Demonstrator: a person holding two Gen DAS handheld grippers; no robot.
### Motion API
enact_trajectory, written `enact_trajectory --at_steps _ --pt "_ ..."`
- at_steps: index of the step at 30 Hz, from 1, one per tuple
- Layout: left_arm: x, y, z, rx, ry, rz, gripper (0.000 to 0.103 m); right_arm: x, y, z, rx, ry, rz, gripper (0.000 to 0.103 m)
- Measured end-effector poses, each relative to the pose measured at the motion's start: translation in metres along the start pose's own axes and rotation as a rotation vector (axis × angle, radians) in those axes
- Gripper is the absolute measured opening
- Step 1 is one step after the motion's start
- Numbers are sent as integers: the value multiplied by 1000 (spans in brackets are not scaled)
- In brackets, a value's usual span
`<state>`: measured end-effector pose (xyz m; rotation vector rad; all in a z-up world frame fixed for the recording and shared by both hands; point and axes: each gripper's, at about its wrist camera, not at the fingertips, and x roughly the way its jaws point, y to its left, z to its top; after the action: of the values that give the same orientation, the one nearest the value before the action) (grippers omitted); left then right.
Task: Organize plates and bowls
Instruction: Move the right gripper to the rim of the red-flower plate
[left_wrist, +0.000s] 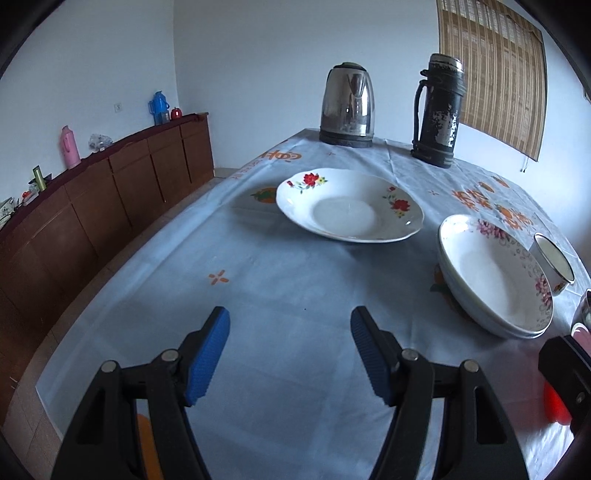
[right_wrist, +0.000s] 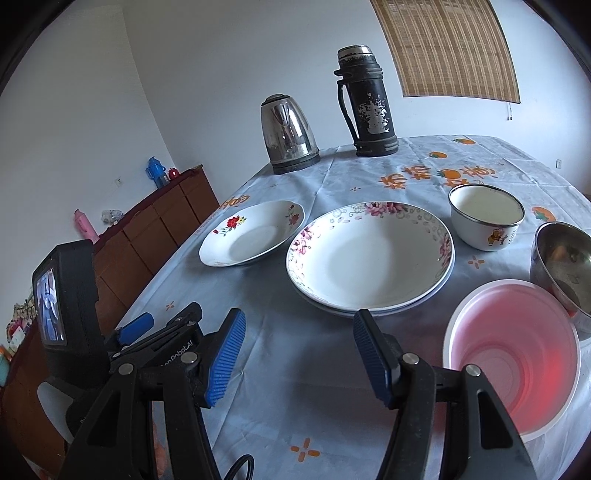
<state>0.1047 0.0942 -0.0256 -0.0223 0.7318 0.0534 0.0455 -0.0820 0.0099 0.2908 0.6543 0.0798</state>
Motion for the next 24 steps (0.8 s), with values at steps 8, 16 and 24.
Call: enact_trajectory --at_steps 8,16,24 --pt "0 13 1 -13 25 11 69 2 9 3 -54 11 32 54" --pt "1 19 23 7 12 22 69 12 15 39 -91 11 60 45" --pt "28 18 64 25 21 45 69 46 16 87 -79 31 53 45"
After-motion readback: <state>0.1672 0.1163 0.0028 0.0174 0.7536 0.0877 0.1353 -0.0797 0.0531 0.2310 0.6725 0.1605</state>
